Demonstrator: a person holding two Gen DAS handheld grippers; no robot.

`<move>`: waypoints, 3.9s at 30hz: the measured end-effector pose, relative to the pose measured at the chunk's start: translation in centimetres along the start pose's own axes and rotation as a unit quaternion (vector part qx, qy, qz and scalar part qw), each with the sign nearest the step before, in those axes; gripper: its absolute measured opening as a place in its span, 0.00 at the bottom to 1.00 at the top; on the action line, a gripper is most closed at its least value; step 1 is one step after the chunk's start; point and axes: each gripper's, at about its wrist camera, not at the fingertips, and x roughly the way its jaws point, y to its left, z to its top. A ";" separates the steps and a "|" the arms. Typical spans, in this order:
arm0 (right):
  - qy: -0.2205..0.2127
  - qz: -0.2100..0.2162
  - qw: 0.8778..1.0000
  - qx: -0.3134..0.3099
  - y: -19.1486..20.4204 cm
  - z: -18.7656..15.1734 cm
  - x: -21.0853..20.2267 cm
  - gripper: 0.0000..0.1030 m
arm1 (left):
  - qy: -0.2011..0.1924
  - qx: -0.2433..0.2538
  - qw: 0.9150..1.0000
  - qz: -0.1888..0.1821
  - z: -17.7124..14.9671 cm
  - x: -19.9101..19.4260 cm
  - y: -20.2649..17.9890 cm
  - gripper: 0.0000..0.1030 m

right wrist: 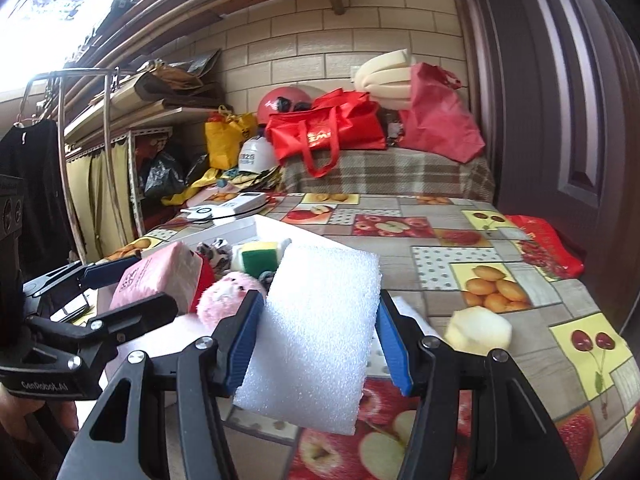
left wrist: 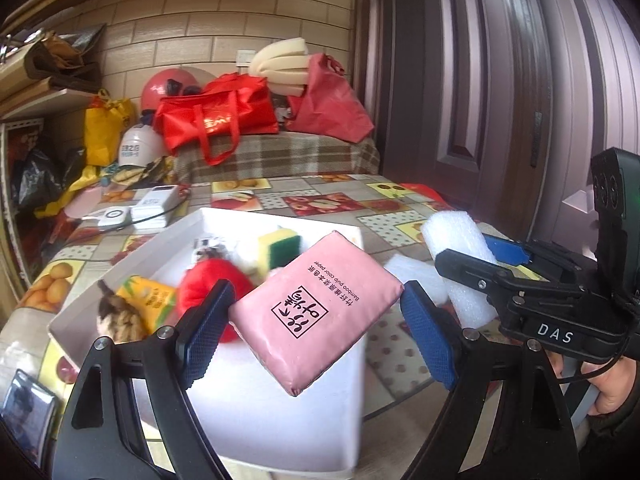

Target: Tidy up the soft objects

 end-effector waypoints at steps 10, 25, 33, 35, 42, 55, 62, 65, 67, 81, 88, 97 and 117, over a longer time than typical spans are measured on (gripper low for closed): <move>0.021 0.040 0.999 -0.017 3.2 0.1 2.8 0.55 | 0.014 -0.046 0.996 0.070 -0.7 -0.3 4.7 0.83; 0.020 0.061 0.996 -0.060 6.2 0.4 4.0 0.55 | 0.028 -0.047 0.994 0.091 -0.6 0.7 6.6 0.83; 0.034 0.107 0.989 -0.100 8.9 0.6 5.3 0.55 | 0.048 -0.090 0.987 0.127 0.1 3.2 10.9 0.83; 0.040 0.119 0.986 -0.110 9.7 0.6 5.7 0.55 | 0.048 -0.093 0.985 0.137 0.3 3.8 11.5 0.83; 0.104 0.147 0.978 -0.110 10.1 0.2 8.4 0.55 | 0.053 -0.114 0.982 0.140 0.6 4.6 12.9 0.83; 0.137 0.029 0.990 -0.023 4.0 1.9 13.7 0.55 | 0.039 -0.066 0.986 0.150 0.9 4.2 11.0 0.83; 0.083 0.036 0.995 -0.032 4.6 2.3 11.4 0.54 | 0.051 -0.069 0.985 0.148 1.0 5.1 11.1 0.83; 0.072 0.061 0.995 -0.029 5.9 2.1 10.3 0.54 | 0.031 -0.057 0.987 0.148 1.2 4.8 10.3 0.83; 0.066 0.065 0.995 -0.036 6.6 2.1 10.1 0.54 | 0.025 -0.044 0.987 0.151 1.2 4.6 9.8 0.83; 0.060 0.048 0.997 -0.023 6.0 2.2 10.3 0.55 | 0.020 -0.039 0.986 0.158 1.2 4.5 9.7 0.83; 0.060 0.035 0.997 -0.031 6.3 2.2 10.2 0.88 | 0.006 -0.049 0.983 0.179 1.1 4.0 10.0 0.96; 0.051 0.030 0.998 -0.023 6.0 2.1 9.9 0.99 | -0.012 -0.042 0.982 0.186 1.0 3.3 9.4 0.96; 0.009 -0.012 0.997 0.079 -0.8 0.4 3.6 0.99 | -0.357 -0.220 0.899 -0.126 14.2 -28.1 -3.4 0.96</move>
